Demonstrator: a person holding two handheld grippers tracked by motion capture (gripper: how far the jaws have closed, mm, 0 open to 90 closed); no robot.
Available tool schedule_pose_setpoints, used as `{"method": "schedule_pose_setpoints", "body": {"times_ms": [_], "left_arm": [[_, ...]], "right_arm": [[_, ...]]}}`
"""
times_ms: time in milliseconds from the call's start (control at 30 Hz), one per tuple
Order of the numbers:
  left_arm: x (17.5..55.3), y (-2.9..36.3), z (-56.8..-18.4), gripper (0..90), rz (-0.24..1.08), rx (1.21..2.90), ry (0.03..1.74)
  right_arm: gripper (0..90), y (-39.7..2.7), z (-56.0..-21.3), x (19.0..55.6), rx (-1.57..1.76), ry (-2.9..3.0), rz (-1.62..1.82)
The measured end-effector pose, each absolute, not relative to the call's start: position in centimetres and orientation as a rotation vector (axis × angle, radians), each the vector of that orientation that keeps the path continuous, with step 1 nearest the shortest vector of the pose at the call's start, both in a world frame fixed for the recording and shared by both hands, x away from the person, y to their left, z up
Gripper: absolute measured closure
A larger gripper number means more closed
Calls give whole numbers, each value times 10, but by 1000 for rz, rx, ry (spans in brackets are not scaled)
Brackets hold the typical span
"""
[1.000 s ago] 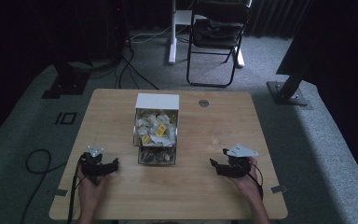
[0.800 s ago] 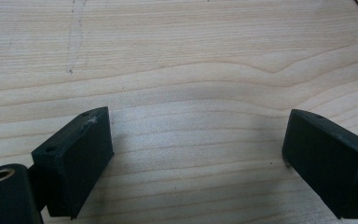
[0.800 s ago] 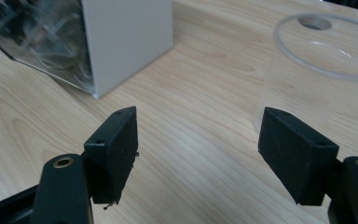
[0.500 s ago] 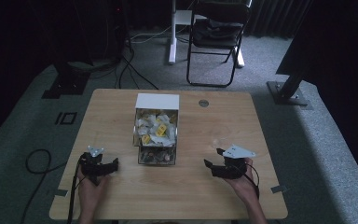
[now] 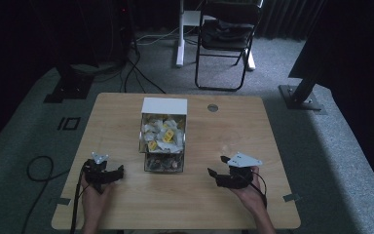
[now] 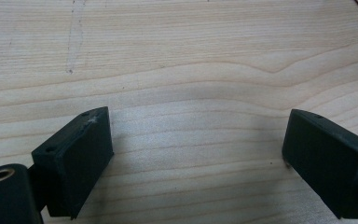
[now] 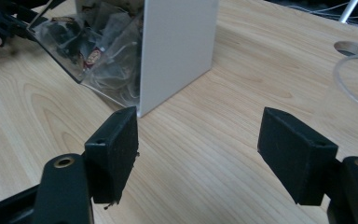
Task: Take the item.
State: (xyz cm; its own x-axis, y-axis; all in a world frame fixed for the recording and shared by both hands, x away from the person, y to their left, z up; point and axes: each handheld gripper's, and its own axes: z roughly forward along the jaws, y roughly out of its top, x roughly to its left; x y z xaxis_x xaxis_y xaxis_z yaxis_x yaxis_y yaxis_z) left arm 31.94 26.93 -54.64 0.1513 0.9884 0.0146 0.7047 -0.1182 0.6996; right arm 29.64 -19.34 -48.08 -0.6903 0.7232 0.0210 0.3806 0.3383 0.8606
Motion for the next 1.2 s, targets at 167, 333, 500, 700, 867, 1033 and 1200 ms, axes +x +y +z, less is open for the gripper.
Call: {"method": "schedule_pose_setpoints", "body": {"times_ms": [167, 333, 500, 700, 867, 1033, 1200], "left_arm": [[319, 269, -546, 90, 673, 1886, 1610], [319, 269, -546, 91, 673, 1886, 1609], [319, 269, -546, 90, 673, 1886, 1609], [319, 269, -546, 90, 673, 1886, 1609], [319, 269, -546, 90, 673, 1886, 1610], [319, 269, -546, 91, 673, 1887, 1609], [319, 269, -546, 90, 673, 1886, 1609]], "right_arm": [[286, -188, -479, 294, 959, 2248, 1308], [287, -184, -477, 292, 942, 2252, 1321], [305, -180, -474, 290, 919, 2261, 1334], [329, -174, -473, 288, 888, 2278, 1344], [372, -170, -473, 287, 876, 2289, 1342], [397, -165, -474, 285, 861, 2299, 1350], [396, -157, -474, 283, 835, 2317, 1342]]}}
